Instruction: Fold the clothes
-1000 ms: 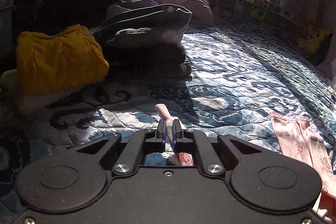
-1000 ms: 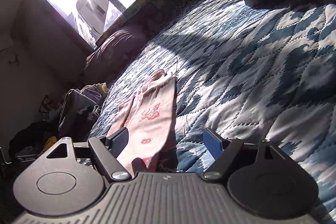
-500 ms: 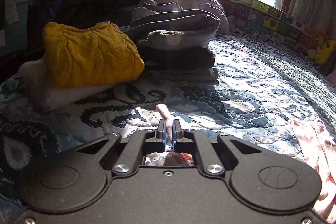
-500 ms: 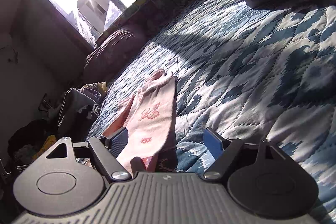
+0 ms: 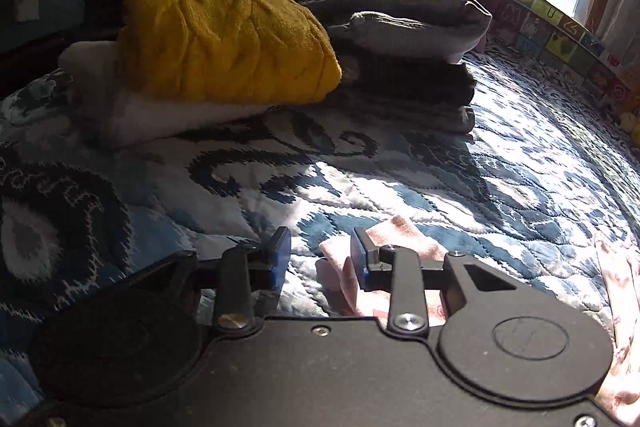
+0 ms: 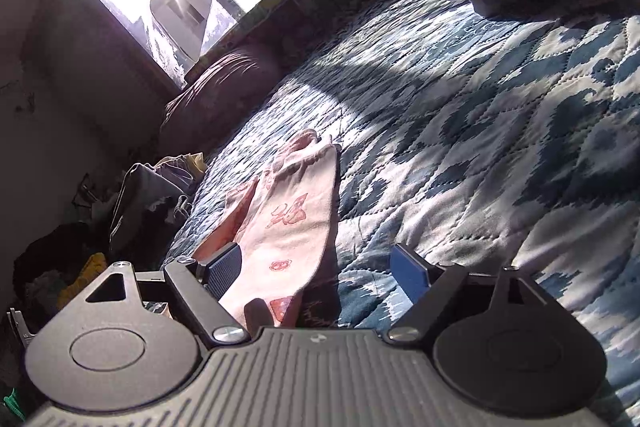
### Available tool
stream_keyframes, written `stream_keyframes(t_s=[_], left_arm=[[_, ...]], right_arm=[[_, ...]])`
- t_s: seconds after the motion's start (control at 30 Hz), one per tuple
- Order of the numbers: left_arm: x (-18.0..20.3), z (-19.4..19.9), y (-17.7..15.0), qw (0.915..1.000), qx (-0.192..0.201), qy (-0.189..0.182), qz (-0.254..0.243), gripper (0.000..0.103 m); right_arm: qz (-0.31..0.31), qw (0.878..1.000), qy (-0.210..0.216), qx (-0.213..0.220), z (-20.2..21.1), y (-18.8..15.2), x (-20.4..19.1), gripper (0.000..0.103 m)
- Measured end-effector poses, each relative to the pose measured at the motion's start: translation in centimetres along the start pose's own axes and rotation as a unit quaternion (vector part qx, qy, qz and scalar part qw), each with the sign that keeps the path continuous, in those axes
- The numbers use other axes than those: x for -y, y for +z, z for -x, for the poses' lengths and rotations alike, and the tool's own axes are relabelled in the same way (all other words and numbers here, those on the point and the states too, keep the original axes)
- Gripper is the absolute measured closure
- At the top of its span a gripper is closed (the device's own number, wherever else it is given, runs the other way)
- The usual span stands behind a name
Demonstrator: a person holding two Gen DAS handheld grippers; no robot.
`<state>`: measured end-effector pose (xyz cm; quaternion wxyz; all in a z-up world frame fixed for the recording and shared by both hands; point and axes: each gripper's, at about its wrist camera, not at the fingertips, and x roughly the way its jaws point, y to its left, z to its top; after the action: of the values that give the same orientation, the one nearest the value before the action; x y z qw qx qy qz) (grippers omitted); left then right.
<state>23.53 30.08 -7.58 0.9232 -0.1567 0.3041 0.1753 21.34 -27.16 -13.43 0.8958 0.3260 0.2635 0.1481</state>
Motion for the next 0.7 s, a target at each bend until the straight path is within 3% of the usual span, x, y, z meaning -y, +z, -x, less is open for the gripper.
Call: stream_keyframes(t_s=[0.17,0.3,0.33,0.37,0.47,0.53,0.6,0.7], left_arm=[[2.7,-1.4,2.0,0.9946,-0.030,-0.040,-0.091,0.072],[5.2,-4.1,1.7,0.9815,-0.075,-0.041,-0.171,0.065],[5.5,-4.2,1.5,0.9787,-0.072,-0.047,-0.186,0.079],[5.8,-4.1,1.4,0.9768,-0.067,-0.051,-0.197,0.099],[6.1,-3.2,1.4,0.9813,-0.014,-0.031,-0.190,0.099],[5.9,-3.0,1.4,0.9851,0.015,-0.016,-0.170,0.098],[5.8,-4.4,0.7,0.9835,-0.013,0.005,-0.180,0.093],[5.8,-3.8,0.8,0.9829,-0.002,0.034,-0.181,0.069]], right_arm=[[0.005,1.000,-0.001,0.000,0.0,-0.1,-0.1,0.021],[0.008,1.000,-0.001,-0.001,0.0,-0.2,-0.2,0.020],[0.009,1.000,-0.001,-0.001,0.0,-0.2,-0.2,0.020],[0.009,1.000,-0.001,-0.001,0.0,-0.2,-0.2,0.020],[0.012,1.000,0.000,-0.001,-0.1,-0.2,-0.3,0.019],[0.015,1.000,0.000,-0.002,-0.2,-0.2,-0.4,0.017],[0.017,1.000,0.000,-0.003,-0.2,-0.2,-0.5,0.016],[0.017,1.000,0.000,-0.003,-0.2,-0.2,-0.5,0.016]])
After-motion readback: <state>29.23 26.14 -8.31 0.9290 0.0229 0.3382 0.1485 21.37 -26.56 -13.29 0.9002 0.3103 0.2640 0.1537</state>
